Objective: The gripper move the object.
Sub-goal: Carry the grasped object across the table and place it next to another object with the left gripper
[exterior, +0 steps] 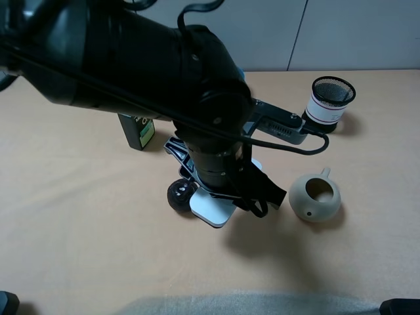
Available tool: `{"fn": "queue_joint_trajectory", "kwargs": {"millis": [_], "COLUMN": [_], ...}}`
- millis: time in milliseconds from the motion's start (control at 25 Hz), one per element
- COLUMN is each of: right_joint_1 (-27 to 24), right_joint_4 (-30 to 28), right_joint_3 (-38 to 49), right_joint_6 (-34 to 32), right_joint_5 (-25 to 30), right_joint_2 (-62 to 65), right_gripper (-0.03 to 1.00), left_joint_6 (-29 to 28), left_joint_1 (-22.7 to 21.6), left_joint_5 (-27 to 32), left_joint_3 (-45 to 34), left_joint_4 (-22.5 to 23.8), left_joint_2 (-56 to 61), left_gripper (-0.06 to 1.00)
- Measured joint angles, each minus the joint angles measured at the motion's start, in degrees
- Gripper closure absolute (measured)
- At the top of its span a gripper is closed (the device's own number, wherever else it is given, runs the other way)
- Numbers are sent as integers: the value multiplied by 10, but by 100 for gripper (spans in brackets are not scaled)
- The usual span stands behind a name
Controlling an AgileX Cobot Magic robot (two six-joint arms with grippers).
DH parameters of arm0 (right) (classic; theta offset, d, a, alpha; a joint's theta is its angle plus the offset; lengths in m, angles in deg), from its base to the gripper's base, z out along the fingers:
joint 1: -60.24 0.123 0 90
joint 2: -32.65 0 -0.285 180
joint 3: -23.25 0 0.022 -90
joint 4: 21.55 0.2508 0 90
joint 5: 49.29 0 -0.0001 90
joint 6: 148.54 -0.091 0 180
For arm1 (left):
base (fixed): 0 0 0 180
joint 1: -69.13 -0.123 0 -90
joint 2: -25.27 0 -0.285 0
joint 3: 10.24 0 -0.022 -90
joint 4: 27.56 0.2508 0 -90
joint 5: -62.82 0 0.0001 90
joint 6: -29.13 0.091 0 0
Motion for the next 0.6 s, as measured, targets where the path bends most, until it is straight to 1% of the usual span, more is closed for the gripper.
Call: {"fn": "queue_joint_trajectory", "kwargs": {"millis": [280,600], "right_joint_1": [0,0], "right_joint_4": [0,0], "right_joint_3": [0,0], "right_joint_6": [0,0], "right_joint_5": [1,1], "right_joint_2": [0,0], "right_gripper": [27,27], "left_joint_6": [-3,-12], "left_joint_1": [0,0], "left_joint_5": [-27,-38], "left_joint_3": [0,0], "left_joint_4": [5,17], "left_joint_2": [-37,-65], "left_gripper": [32,32]}}
